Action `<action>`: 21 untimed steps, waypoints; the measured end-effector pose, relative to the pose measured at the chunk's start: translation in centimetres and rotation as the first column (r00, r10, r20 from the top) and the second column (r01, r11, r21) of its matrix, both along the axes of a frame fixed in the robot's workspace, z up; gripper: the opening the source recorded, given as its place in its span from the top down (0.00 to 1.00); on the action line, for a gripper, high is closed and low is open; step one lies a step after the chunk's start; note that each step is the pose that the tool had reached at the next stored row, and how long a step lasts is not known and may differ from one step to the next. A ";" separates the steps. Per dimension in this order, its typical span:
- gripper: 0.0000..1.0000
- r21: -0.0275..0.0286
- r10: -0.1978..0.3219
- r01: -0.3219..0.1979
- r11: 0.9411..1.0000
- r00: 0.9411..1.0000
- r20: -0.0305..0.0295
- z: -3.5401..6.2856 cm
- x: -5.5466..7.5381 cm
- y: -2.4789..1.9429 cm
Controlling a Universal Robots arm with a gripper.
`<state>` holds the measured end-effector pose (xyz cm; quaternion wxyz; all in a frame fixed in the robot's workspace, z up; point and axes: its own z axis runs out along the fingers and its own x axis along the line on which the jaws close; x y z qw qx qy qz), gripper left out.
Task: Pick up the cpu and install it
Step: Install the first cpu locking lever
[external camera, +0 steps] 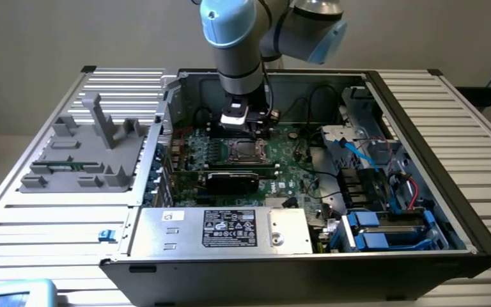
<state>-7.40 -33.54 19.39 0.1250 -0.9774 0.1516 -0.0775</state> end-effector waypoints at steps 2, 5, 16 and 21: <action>0.89 0.001 0.000 0.000 1.000 1.000 0.000 -0.05 0.0 -0.01; 0.89 0.004 0.000 0.000 1.000 1.000 0.000 -0.03 0.0 -0.01; 0.89 0.007 0.000 0.000 1.000 1.000 -0.002 3.36 0.0 -0.09; 0.89 0.004 0.000 0.000 1.000 1.000 -0.003 4.21 -0.2 -0.13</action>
